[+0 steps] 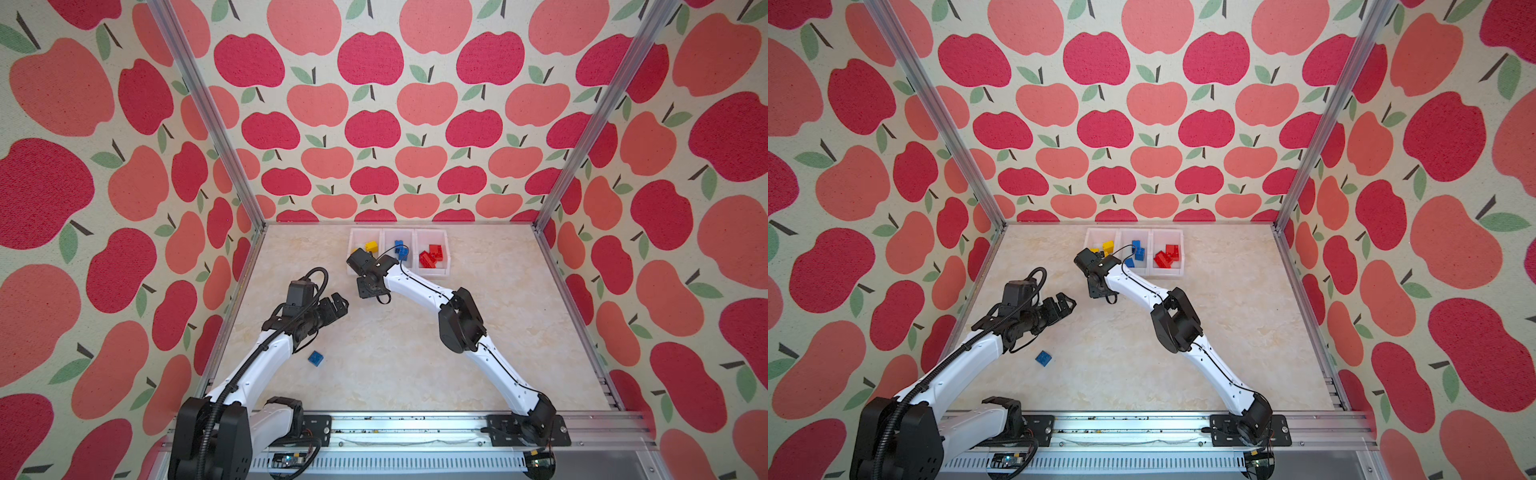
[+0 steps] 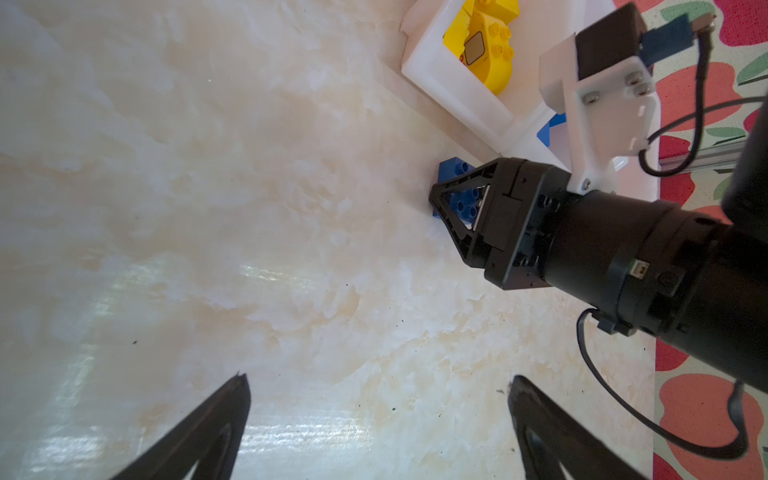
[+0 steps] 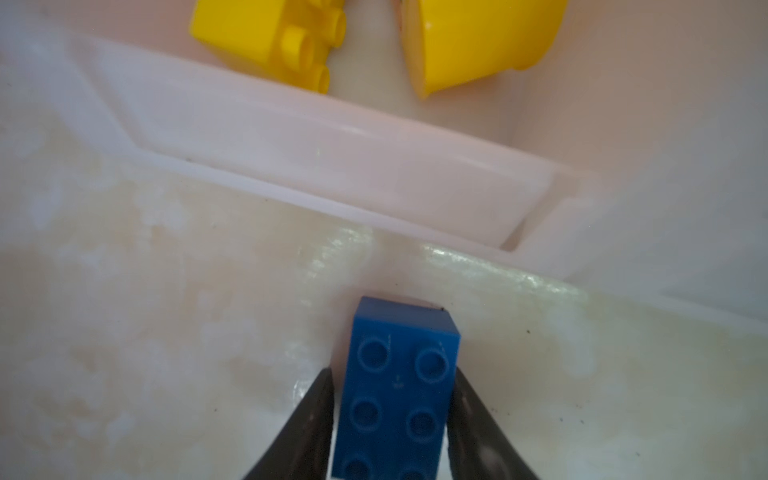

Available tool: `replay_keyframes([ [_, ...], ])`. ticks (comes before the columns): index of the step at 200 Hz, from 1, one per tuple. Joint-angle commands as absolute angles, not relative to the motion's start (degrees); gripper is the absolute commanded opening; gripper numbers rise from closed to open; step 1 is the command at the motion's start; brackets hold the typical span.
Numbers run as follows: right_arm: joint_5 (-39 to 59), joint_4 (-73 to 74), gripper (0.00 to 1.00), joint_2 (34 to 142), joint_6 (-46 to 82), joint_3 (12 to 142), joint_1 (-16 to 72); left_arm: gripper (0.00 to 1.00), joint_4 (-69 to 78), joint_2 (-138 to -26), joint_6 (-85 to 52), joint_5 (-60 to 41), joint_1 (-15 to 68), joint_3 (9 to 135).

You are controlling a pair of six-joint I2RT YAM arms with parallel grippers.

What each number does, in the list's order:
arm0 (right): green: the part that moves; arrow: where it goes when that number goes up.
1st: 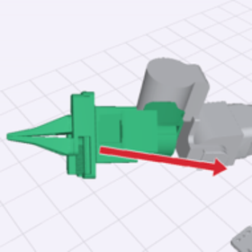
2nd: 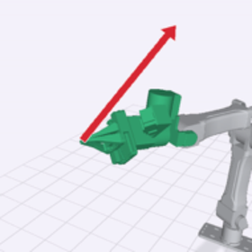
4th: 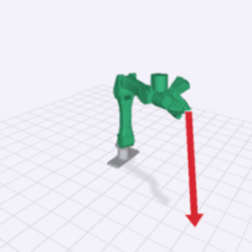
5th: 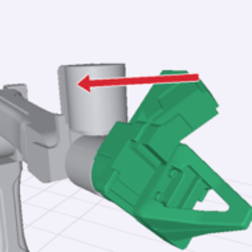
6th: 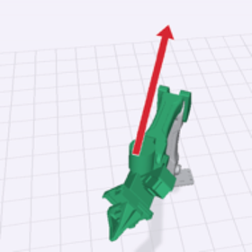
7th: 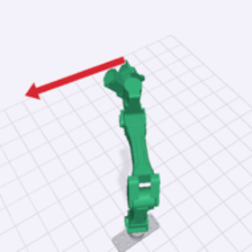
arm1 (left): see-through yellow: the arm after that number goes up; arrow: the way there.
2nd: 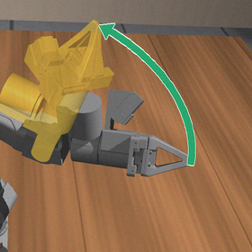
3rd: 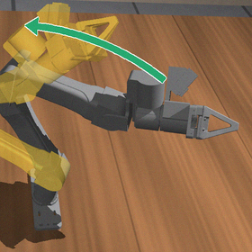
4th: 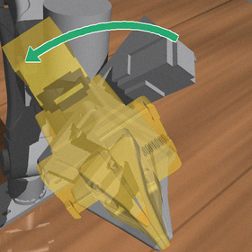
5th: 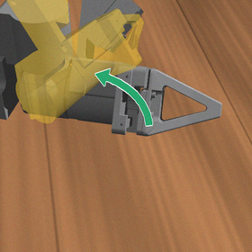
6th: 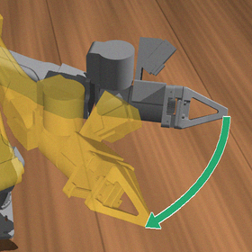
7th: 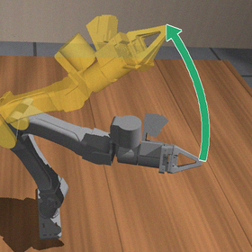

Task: Sort the legos into containers by color
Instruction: 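Close the right gripper on the blue 2x3 brick, then lift the blue brick and carry it over the blue compartment with the right gripper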

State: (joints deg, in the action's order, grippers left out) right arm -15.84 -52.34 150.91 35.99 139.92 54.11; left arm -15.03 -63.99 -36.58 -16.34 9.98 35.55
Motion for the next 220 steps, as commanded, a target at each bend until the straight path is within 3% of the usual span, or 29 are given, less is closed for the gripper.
replay_keyframes([
  [1,-17.7,-54.7,0.36,151.8,36.3,140.7,54.4,0.99,-16.8,-63.1,-36.4,-15.7,9.6,34.9],
  [40,-17.2,-53.7,0.30,148.8,36.3,138.3,55.1,0.99,-17.1,-62.6,-36.3,-15.6,9.6,35.0],
  [136,-21.4,-48.1,0.29,131.0,33.0,124.7,54.2,0.99,-17.0,-62.8,-36.4,-15.5,9.6,35.5],
  [220,-21.0,-42.1,0.29,130.7,28.2,124.4,46.6,0.99,-18.5,-62.6,-36.1,-15.0,9.7,36.1],
])
